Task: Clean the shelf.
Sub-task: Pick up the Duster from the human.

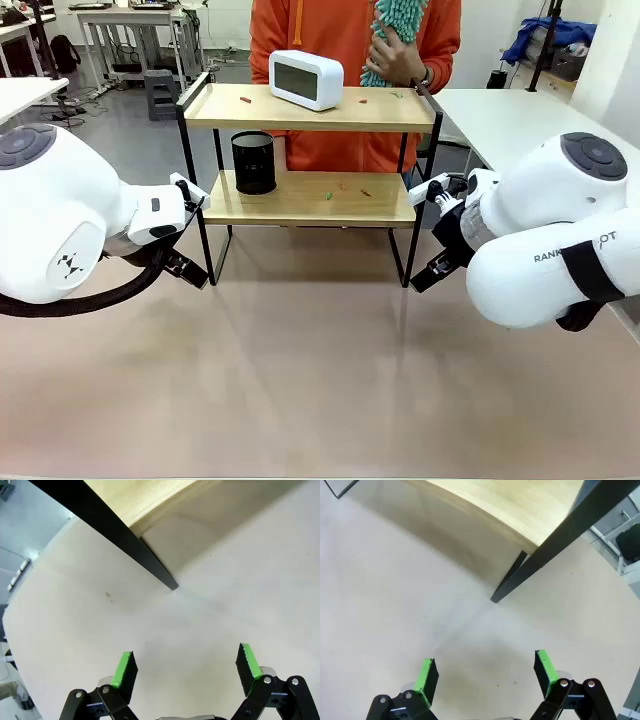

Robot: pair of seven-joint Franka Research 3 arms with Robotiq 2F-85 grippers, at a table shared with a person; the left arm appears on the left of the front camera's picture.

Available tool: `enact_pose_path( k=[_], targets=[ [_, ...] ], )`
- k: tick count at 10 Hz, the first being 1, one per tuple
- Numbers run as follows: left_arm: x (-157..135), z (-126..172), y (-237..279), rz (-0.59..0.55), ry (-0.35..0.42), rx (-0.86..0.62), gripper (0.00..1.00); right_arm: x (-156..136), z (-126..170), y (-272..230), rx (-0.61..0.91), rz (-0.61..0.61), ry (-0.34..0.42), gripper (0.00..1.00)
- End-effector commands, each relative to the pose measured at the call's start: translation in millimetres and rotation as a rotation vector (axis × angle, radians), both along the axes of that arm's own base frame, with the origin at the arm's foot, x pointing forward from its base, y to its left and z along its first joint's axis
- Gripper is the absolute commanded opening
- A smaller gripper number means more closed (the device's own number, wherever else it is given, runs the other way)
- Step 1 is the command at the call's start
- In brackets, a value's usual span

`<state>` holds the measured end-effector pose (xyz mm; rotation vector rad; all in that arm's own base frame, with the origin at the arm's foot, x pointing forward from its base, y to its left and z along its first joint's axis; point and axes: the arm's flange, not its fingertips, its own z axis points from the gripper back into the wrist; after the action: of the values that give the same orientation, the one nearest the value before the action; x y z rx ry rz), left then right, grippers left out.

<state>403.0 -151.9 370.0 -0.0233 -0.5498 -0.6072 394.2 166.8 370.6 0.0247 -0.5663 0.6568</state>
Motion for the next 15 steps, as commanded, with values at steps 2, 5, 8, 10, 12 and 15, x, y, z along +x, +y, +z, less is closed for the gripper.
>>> enact_pose_path(
  k=[2,5,8,10,12,15],
  targets=[
    [0.0,0.1,0.0,0.0,0.0,0.0,1.0,0.0,0.0,0.0,0.0,0.0,0.0,1.0],
    [0.0,0.1,0.0,0.0,0.0,0.0,1.0,0.0,0.0,0.0,0.0,0.0,0.0,1.0],
    [0.0,0.1,0.0,0.0,0.0,0.0,1.0,0.0,0.0,0.0,0.0,0.0,0.0,1.0],
    [0.0,0.1,0.0,0.0,0.0,0.0,1.0,0.0,0.0,0.0,0.0,0.0,0.0,1.0],
    [0.0,0.1,0.0,0.0,0.0,0.0,1.0,0.0,0.0,0.0,0.0,0.0,0.0,1.0],
    [-19.0,27.7,10.9,-0.095,0.083,-0.116,1.0,-12.2,34.0,-16.4,-0.009,-0.025,0.196,1.0]
  ],
)
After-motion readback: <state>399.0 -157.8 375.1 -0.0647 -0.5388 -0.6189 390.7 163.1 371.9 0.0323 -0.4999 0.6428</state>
